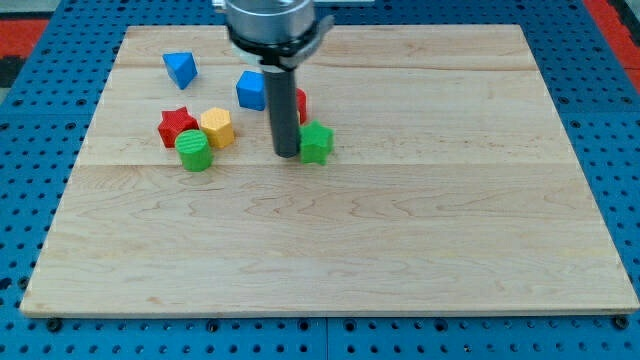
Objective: Slide the green circle parallel to the left of the green star
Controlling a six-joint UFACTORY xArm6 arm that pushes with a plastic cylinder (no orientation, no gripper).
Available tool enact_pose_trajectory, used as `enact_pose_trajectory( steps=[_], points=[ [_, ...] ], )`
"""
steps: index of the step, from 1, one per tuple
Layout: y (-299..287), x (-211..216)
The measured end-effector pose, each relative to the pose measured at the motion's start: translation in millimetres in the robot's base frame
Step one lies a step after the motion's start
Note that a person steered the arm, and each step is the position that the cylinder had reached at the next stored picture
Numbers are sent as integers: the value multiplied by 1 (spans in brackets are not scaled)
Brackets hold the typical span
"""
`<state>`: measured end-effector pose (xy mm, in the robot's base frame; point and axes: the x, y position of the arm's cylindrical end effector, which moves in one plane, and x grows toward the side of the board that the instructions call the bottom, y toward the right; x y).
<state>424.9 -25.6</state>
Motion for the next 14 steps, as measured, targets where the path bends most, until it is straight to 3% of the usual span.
enact_pose_trajectory(
  steps=[3, 4, 5, 6, 7, 10, 11, 14],
  points=[
    [164, -36],
    [108, 0],
    [-18, 73],
    [-175, 93],
    [-186, 69],
    [-104, -14],
    [-143, -18],
    [-114, -42]
  ],
)
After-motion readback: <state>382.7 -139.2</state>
